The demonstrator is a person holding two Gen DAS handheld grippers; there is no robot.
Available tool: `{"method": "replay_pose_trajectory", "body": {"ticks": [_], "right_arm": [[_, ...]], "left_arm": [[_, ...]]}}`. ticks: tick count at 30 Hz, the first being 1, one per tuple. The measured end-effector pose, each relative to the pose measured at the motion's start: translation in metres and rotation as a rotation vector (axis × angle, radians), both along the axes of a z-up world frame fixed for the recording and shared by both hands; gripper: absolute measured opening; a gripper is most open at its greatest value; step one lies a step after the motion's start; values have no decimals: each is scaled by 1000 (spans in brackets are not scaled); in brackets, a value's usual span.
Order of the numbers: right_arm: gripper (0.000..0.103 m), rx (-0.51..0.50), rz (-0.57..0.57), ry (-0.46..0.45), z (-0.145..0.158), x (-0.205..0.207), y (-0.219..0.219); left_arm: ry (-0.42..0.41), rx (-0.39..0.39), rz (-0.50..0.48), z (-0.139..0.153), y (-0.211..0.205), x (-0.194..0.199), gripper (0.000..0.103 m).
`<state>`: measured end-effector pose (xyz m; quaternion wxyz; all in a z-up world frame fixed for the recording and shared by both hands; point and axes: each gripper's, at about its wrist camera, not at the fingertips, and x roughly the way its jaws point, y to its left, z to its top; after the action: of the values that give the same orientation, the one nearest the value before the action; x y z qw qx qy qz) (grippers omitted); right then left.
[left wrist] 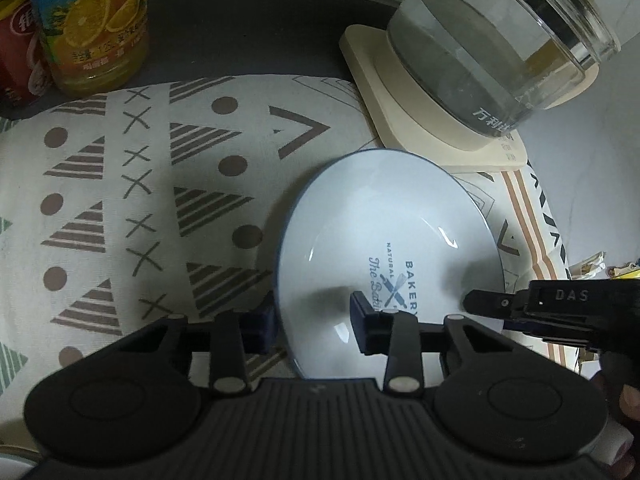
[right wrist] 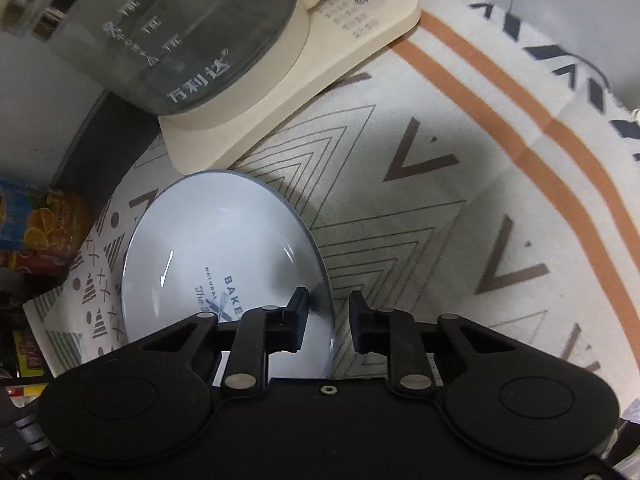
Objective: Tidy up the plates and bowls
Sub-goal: 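Pinch the rim of the 'Bakery' plate with both grippers, then lift the 'Bakery' plate with both grippers and carry it over the plate stack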
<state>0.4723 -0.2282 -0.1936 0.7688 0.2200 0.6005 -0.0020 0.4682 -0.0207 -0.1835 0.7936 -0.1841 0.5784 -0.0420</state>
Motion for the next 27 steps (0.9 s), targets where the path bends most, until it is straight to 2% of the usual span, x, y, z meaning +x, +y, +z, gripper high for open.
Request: {"method": "replay_pose_trajectory", "body": {"ticks": [6,11,20,27], "right_arm": [[20,31,5,21,-2,8,-1],[16,33,13,-15,0,2,-2],[6,96,-16,-147,22,-10,-10],[5,117,-11,-200,31,-15,-4]], "left_arm": [[-4,-5,11,-1,5,-2,23],[-4,-24,28,0,12,-2,14],[-60,-28,43,21,26,-5,14],[-86,-35,54,34,39,-10,14]]}}
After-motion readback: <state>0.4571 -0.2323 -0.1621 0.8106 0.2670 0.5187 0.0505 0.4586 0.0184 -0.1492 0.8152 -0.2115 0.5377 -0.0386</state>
